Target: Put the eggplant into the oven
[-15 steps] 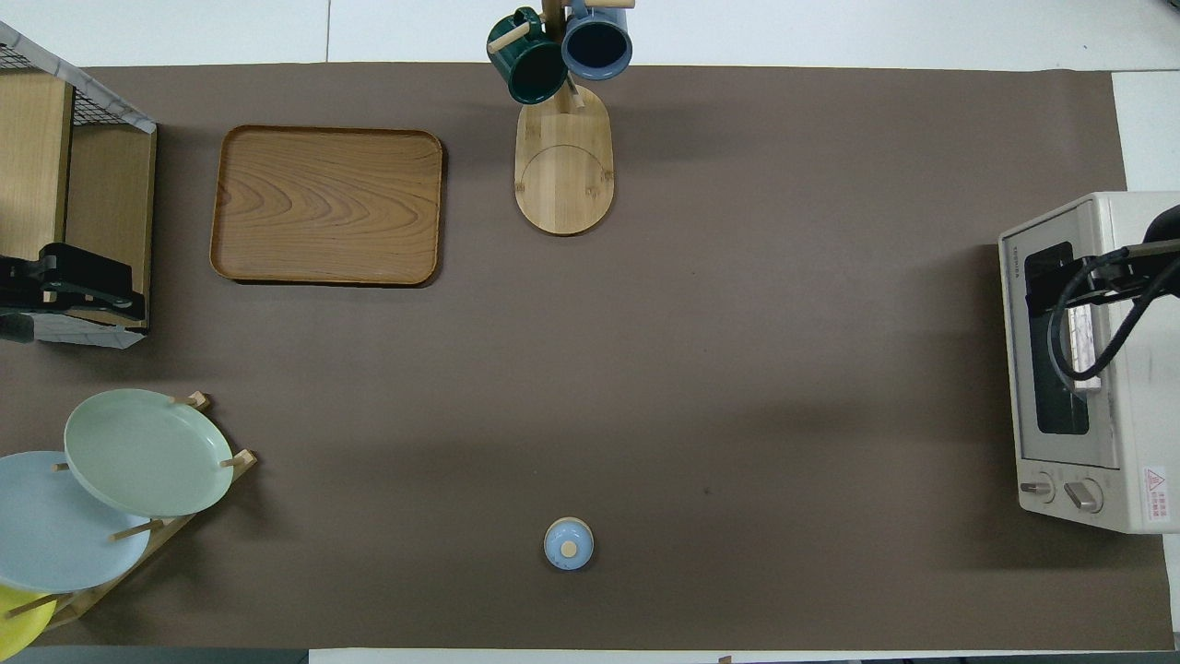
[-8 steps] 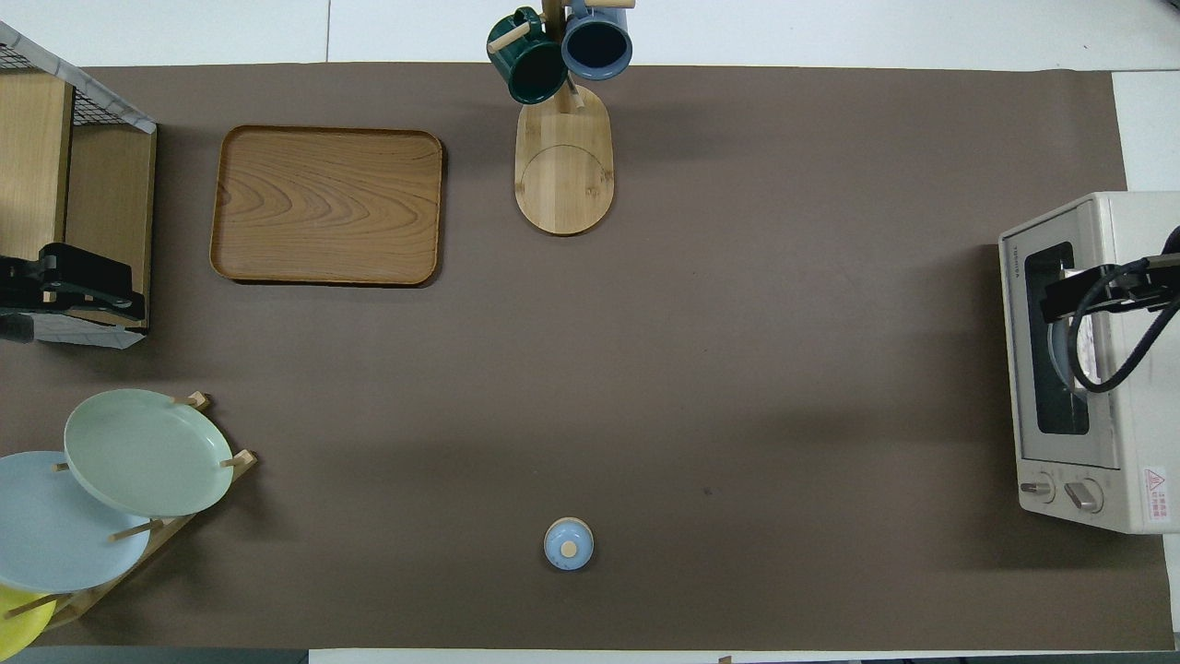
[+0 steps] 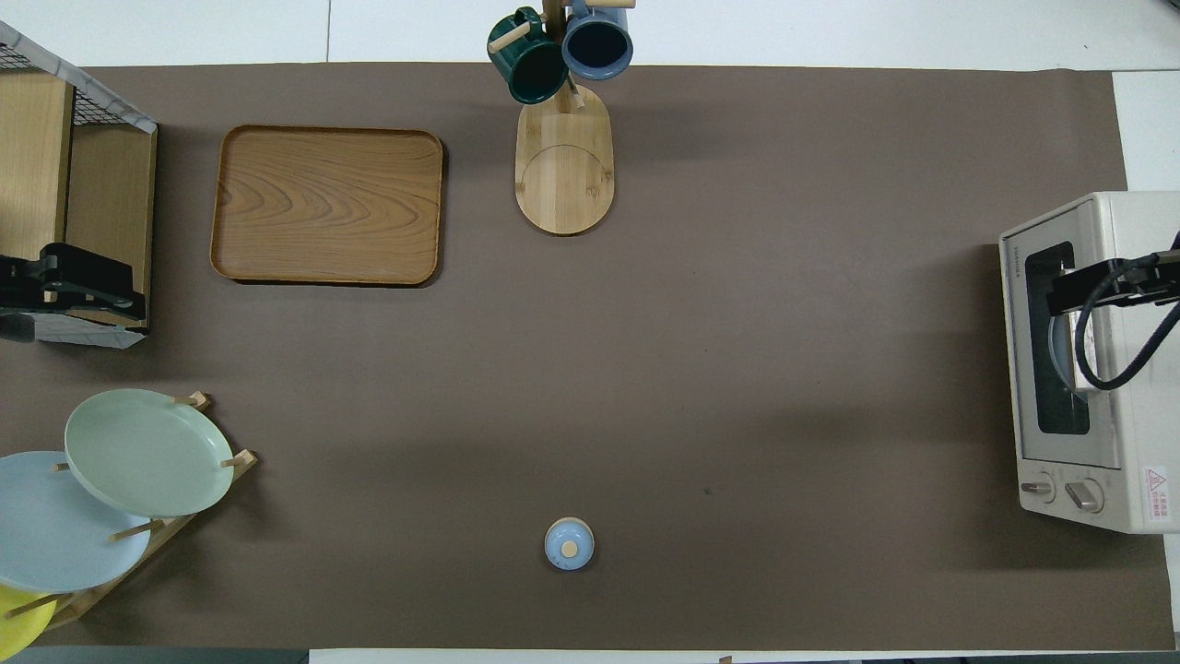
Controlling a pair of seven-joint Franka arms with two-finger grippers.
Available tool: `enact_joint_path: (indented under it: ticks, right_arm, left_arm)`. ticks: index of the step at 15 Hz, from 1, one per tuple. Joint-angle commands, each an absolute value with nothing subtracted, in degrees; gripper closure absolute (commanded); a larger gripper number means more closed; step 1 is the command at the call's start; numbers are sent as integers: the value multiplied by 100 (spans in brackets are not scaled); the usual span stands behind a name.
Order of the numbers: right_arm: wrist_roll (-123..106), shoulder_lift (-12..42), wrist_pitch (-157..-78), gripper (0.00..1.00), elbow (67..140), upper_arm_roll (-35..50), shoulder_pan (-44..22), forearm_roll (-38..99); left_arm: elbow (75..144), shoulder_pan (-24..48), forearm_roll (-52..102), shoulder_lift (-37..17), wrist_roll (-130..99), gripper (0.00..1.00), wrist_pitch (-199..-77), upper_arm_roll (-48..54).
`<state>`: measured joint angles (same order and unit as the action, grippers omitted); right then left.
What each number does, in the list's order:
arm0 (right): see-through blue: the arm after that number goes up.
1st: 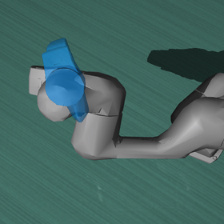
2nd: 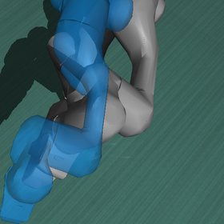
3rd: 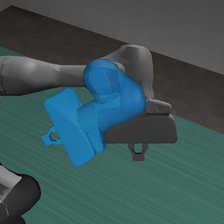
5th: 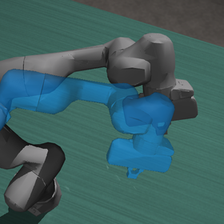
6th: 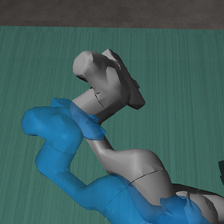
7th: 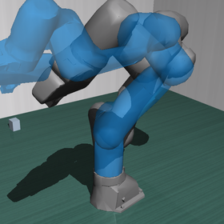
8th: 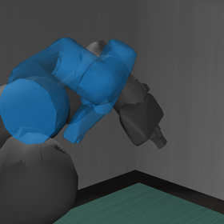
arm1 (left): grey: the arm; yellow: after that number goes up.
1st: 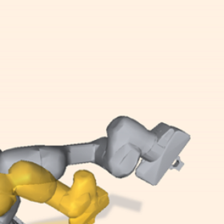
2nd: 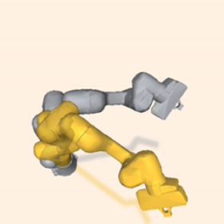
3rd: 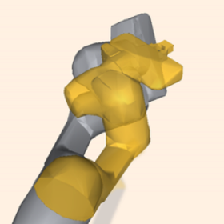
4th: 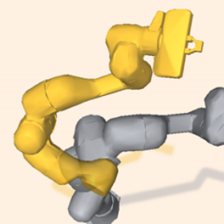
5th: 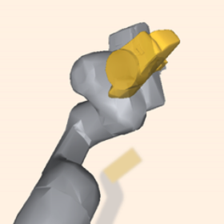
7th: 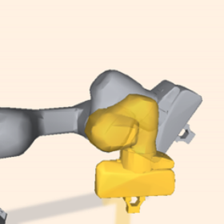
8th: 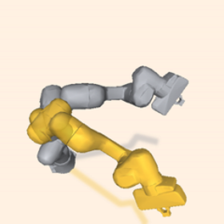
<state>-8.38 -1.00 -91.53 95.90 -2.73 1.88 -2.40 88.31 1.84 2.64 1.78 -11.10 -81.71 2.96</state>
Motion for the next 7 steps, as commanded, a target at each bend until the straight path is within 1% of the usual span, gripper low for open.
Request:
enact_joint_path:
  ticks: [1,7]
  right_arm:
    - [-747,-184,-9255,0,9642,-272,211,-185]
    - [-703,-185,-9255,0,9642,-272,185,-167]
  left_arm:
    - [9009,132,316,334,-1072,0,-8271,308]
    - [9009,132,316,334,-1072,0,-8271,308]
